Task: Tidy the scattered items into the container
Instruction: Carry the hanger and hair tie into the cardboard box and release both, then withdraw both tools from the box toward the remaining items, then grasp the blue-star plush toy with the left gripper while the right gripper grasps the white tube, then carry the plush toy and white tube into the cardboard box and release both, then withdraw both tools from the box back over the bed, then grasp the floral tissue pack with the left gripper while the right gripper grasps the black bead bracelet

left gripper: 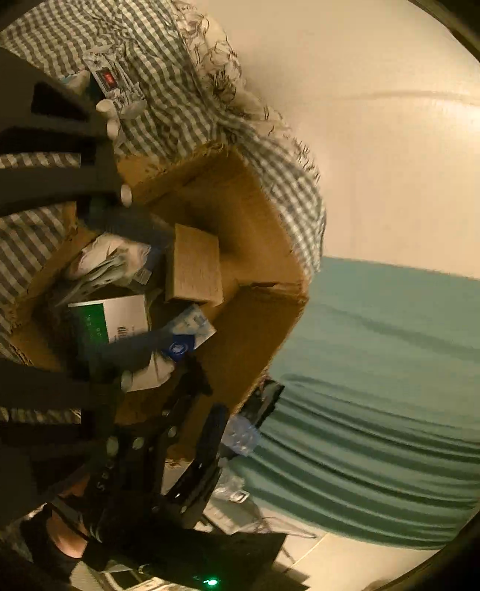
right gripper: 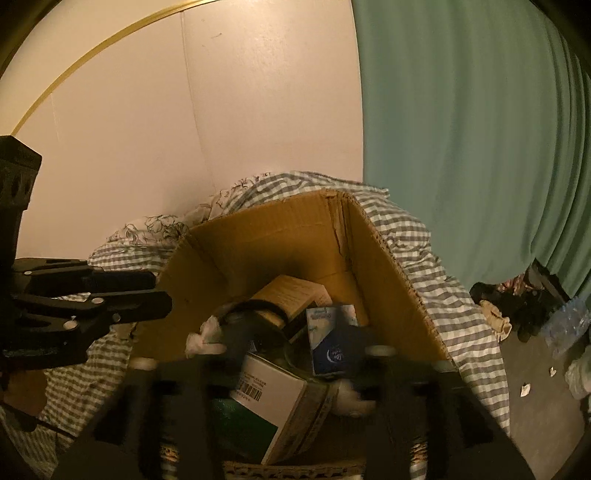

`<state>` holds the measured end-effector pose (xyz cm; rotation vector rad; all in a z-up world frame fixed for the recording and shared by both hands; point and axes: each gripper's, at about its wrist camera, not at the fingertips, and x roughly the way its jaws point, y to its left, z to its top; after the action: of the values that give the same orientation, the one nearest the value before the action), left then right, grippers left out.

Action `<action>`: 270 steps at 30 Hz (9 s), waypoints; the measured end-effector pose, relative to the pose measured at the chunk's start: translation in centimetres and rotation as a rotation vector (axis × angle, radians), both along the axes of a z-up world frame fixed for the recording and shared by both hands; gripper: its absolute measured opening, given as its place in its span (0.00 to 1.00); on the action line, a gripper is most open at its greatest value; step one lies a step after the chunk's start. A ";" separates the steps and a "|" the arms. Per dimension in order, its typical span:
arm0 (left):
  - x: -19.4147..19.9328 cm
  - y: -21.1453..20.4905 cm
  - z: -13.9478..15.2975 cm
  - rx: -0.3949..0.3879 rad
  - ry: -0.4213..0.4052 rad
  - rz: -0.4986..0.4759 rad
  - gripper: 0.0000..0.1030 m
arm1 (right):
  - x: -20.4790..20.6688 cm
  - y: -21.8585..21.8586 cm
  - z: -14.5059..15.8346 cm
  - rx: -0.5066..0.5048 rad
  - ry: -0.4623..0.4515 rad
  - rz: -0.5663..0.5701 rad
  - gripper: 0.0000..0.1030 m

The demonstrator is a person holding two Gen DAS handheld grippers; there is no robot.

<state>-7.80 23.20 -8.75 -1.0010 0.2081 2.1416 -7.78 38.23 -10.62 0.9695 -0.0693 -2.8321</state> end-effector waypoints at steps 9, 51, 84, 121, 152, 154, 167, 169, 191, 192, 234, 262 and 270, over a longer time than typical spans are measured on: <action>0.7 -4.5 4.2 0.098 0.028 0.127 0.67 | 1.5 -0.8 2.2 0.042 0.052 -0.032 0.64; 0.3 -24.0 0.2 -0.145 0.273 0.695 1.00 | 5.0 -22.2 1.1 0.066 0.274 0.378 0.99; -12.5 -21.6 -19.0 -0.179 -0.164 0.584 1.00 | -7.9 -26.8 -12.5 0.141 -0.012 0.268 0.83; -5.3 -23.0 -12.1 -0.133 -0.056 0.497 0.28 | -2.3 -25.5 -5.6 0.129 0.068 0.289 0.19; 4.7 -15.7 7.3 0.087 0.219 0.354 0.28 | 6.9 -15.4 7.2 0.059 0.347 0.176 0.19; 5.0 -14.6 8.0 0.097 0.233 0.332 0.28 | 7.1 -14.5 7.7 0.055 0.358 0.156 0.19; 5.5 -7.8 8.0 0.111 0.224 0.205 0.28 | 7.5 -8.7 8.5 0.080 0.388 0.042 0.19; 5.2 -6.6 7.5 0.105 0.213 0.187 0.28 | 7.0 -7.8 8.2 0.083 0.379 0.024 0.19; -1.3 0.6 0.9 0.012 -0.019 0.167 0.69 | 0.3 -0.7 3.2 0.087 0.176 -0.094 0.59; -1.1 0.2 1.3 0.025 -0.005 0.181 0.74 | 0.8 -1.0 3.3 0.092 0.193 -0.099 0.64; 1.5 -25.1 14.2 0.047 0.485 0.724 1.00 | 0.2 -18.6 15.9 0.035 0.223 0.232 0.92; -10.0 -26.0 -14.8 -0.045 0.034 0.522 1.00 | -6.7 -30.1 -10.7 0.259 -0.116 0.382 0.55; -12.2 -25.2 -17.4 -0.006 -0.052 0.495 1.00 | -10.7 -29.2 -15.2 0.265 -0.268 0.273 0.55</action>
<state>-19.96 -1.98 -26.13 -1.2052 -0.0693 2.5503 -18.43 9.00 -25.81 1.2963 0.3878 -2.4890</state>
